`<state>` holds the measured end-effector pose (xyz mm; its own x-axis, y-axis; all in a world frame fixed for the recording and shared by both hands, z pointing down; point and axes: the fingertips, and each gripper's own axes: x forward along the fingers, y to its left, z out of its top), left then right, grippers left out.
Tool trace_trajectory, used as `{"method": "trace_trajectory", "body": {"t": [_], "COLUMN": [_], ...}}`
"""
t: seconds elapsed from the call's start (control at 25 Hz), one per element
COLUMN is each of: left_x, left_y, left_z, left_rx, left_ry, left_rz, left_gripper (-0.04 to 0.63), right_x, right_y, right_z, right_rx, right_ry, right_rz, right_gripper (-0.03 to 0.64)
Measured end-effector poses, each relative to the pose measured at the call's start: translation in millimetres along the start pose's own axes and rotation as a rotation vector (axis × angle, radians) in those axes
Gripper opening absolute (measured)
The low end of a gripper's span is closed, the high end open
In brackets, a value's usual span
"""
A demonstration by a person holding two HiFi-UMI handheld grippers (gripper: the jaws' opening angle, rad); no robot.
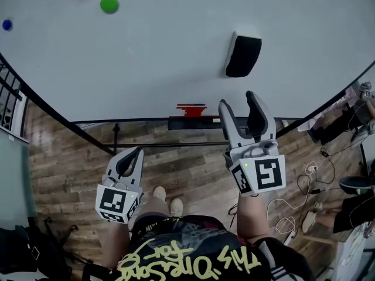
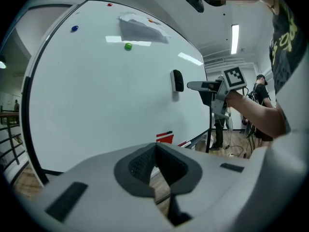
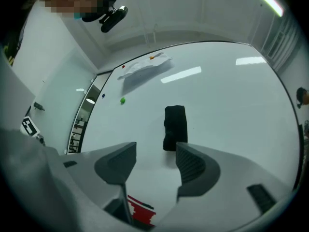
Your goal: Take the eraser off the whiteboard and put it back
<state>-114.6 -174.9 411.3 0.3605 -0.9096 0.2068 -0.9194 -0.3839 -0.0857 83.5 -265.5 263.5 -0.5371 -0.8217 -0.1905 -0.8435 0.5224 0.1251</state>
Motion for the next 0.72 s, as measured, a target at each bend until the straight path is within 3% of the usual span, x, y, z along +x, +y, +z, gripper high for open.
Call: {"method": "trace_trajectory", "body": {"t": [0.36,0.72], "left_x": [4,10], "left_y": [-10,-14], "left_z": [3,13], "left_rx": [0.005,0.016], "left_ry": [-0.006,-0.026], "left_rz": [-0.027,-0.066], "left_gripper": [0.008,0.008], "right_x": [-23,-32], "right_y": [22,49], "right_z": [-12,-22], "right_rx": [0.102,0.101], "right_ry": [-0.018,0.017], "right_rz": [0.093,0.162], "right_gripper": [0.242,0.242]}}
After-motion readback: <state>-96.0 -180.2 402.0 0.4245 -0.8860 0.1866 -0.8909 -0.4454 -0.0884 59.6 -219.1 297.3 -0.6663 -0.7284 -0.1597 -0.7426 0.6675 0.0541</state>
